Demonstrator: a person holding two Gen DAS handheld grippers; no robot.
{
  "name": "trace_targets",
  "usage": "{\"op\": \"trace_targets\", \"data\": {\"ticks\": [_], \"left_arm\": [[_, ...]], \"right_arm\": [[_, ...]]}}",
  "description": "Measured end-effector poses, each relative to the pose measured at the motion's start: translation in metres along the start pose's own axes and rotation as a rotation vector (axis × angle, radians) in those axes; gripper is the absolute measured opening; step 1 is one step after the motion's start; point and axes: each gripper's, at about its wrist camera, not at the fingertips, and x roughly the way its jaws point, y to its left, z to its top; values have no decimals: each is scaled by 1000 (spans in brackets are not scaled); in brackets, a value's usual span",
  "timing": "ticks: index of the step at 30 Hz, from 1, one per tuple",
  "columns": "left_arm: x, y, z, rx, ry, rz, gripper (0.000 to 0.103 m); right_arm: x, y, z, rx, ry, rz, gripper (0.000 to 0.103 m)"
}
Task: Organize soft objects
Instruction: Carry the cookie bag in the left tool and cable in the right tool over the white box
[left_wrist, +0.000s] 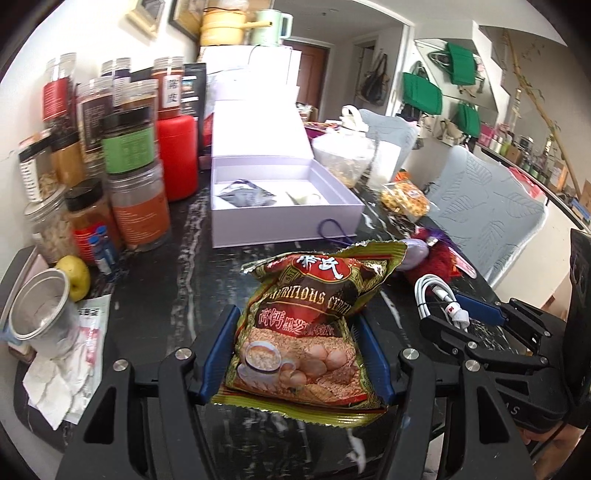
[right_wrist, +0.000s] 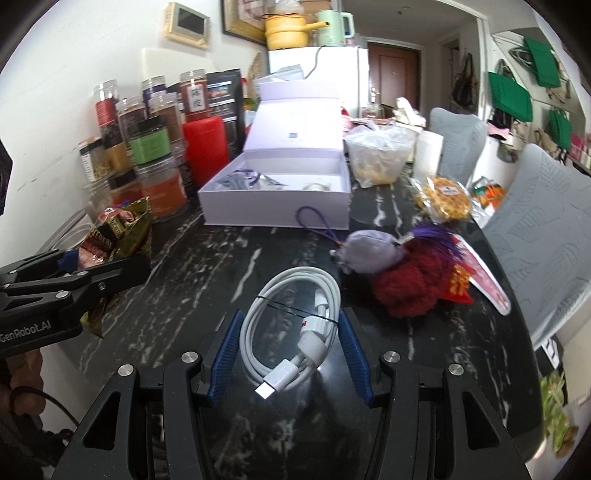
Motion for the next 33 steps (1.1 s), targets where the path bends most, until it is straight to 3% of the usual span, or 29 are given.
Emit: {"op": "trace_targets", "data": {"ticks": [19, 33], "left_arm": [[-1, 53, 26, -67, -33, 99, 63], [21, 60, 65, -84, -32, 48, 63]], "right_arm": [[29, 56, 40, -97, 8, 137, 52], [35, 52, 81, -109, -30, 131, 53]]}}
